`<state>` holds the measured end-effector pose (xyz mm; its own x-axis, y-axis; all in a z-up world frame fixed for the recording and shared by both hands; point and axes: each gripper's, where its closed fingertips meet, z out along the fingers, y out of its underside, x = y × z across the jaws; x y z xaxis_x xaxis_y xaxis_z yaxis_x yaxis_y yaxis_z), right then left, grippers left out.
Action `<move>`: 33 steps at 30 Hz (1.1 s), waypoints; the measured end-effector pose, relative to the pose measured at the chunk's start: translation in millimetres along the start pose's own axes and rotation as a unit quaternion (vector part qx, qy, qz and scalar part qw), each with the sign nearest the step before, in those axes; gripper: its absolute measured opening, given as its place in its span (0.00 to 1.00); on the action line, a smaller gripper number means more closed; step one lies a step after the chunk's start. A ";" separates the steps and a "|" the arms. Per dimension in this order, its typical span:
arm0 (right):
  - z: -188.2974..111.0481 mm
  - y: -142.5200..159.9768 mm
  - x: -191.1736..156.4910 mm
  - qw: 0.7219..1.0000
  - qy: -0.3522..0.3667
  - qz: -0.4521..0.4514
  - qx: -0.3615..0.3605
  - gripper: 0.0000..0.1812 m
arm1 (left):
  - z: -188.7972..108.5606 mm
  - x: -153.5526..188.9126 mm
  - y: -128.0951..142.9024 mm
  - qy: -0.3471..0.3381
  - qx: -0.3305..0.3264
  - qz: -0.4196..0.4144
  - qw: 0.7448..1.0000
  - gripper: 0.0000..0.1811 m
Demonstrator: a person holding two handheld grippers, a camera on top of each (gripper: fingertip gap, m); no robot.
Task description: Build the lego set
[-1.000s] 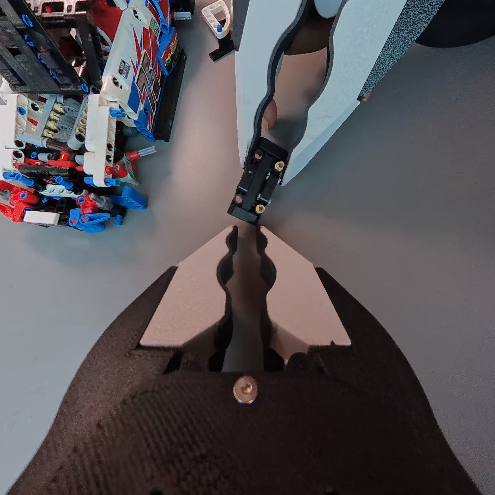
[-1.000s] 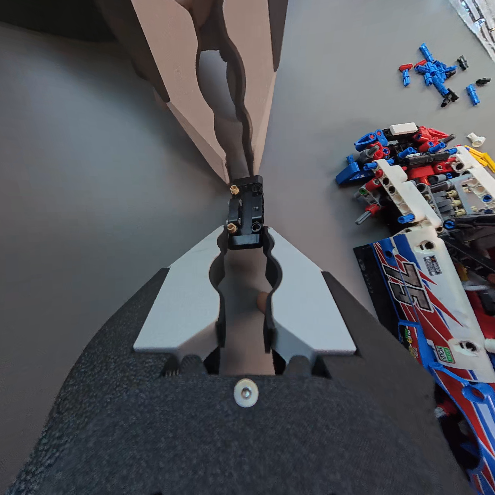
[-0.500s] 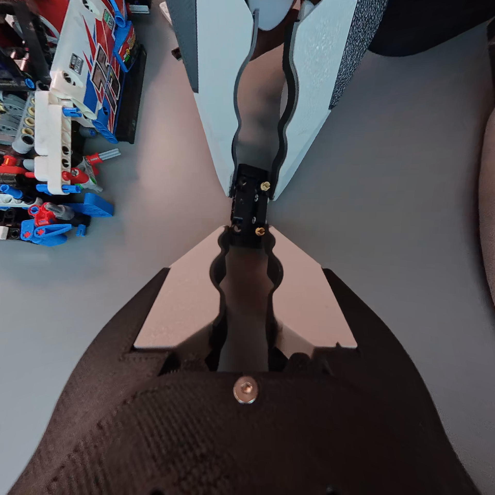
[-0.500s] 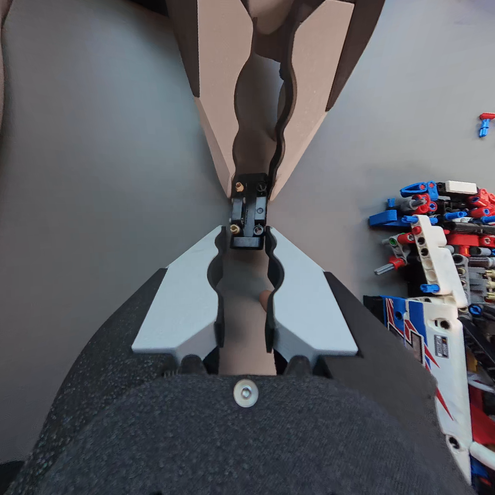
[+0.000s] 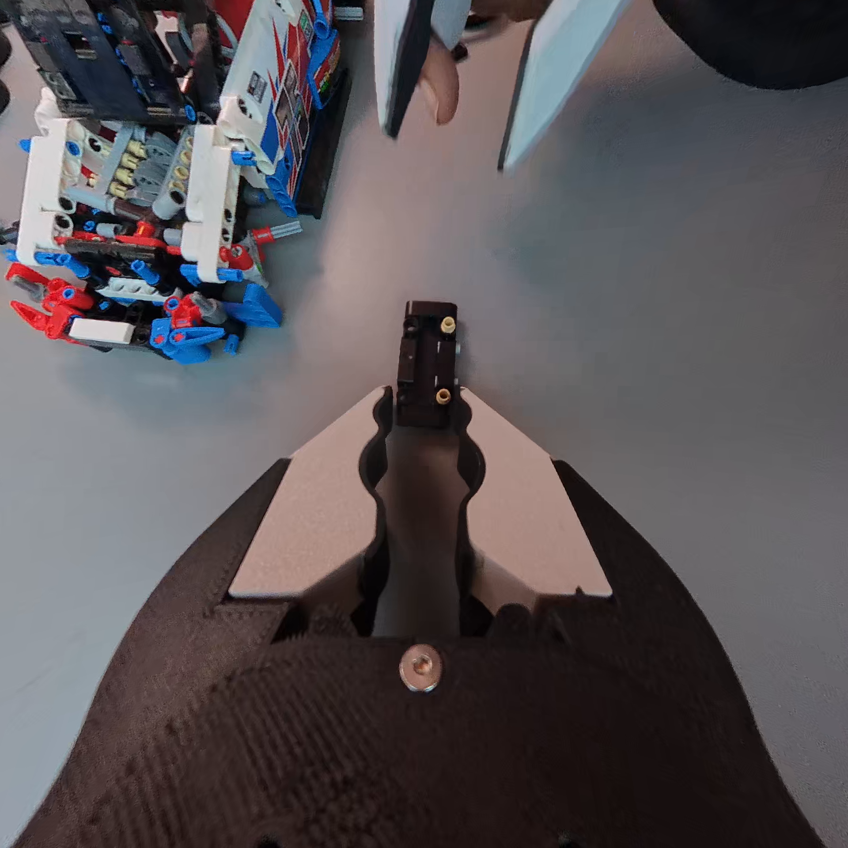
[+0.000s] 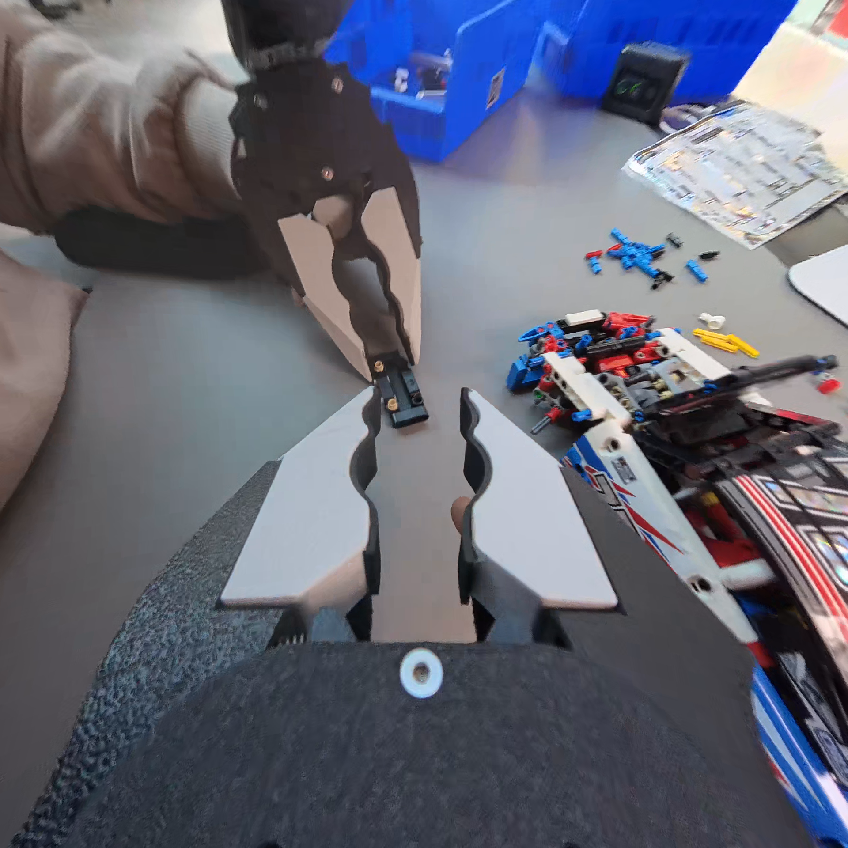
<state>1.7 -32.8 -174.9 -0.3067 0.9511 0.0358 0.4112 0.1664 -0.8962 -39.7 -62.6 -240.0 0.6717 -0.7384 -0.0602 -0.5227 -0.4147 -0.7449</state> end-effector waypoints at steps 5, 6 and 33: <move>-33.0 -21.6 31.5 0.992 0.077 0.039 0.090 0.14 | -8.6 -11.7 -8.6 -0.015 0.037 -0.023 0.999 0.16; -38.2 -24.3 36.2 0.990 0.088 0.044 0.103 0.14 | -11.5 -16.1 -11.3 -0.025 0.047 -0.028 0.998 0.16; -137.7 -30.2 117.9 0.901 0.321 0.127 0.264 0.07 | -130.0 -233.2 -5.0 -0.385 0.189 -0.240 0.871 0.19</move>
<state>71.4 110.1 -82.8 0.3693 0.9236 -0.1027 -0.1191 -0.0625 -0.9909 -262.0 42.5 -135.8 0.9941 0.1082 -0.0008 0.0279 -0.2641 -0.9641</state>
